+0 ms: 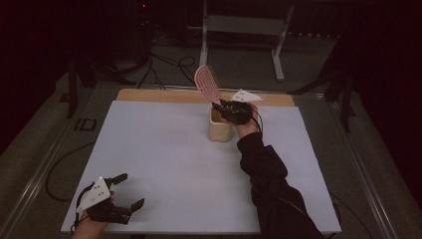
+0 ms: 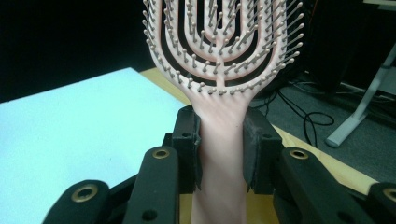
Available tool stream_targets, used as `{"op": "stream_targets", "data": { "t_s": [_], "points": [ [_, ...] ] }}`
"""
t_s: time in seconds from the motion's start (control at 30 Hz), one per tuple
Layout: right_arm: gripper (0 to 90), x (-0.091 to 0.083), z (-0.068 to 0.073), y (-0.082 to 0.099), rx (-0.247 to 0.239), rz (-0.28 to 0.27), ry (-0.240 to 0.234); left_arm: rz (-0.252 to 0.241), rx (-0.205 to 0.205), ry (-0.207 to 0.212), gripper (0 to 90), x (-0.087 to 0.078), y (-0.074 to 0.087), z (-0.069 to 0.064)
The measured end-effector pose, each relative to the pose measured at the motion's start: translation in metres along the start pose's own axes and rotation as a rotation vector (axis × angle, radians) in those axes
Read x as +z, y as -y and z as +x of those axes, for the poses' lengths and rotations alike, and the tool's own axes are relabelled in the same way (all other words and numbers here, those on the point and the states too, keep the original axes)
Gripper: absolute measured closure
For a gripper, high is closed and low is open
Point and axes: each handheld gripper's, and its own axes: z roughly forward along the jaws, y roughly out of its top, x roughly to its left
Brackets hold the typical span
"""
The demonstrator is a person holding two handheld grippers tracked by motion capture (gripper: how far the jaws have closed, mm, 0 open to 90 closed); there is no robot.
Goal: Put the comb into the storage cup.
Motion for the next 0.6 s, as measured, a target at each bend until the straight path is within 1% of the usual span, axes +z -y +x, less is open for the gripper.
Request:
{"op": "stream_targets", "data": {
  "t_s": [0.17,0.27,0.33,0.47,0.53,0.57,0.6],
  "points": [
    [70.2,0.0004,0.0006,0.0017,-0.02,0.041,-0.02,0.002,0.002,0.001,0.0,0.0003,0.0,0.0],
    [70.0,0.001,0.0018,0.0022,-0.031,0.054,-0.019,0.002,0.005,0.001,0.0,0.0003,-0.0003,-0.0003],
    [69.7,0.0011,0.0027,0.0018,-0.048,0.058,-0.019,0.003,0.0,0.001,0.0,0.0006,0.0001,0.0001],
    [68.6,-0.0003,0.0029,0.0009,-0.06,0.074,-0.02,0.003,0.002,0.001,0.0,0.0006,0.0,0.0002],
    [67.4,-0.0009,0.002,0.0011,-0.07,0.087,-0.011,0.003,-0.002,0.002,0.0,0.0007,0.0003,0.0002],
    [63.9,-0.0019,0.0015,0.0012,-0.052,0.08,-0.015,0.004,0.0,0.001,0.0,0.0006,0.0003,0.0001],
    [58.5,-0.0022,0.0009,0.0014,-0.047,0.091,-0.003,0.003,0.002,0.001,0.0,0.0006,0.0001,-0.0001]
  ]
}}
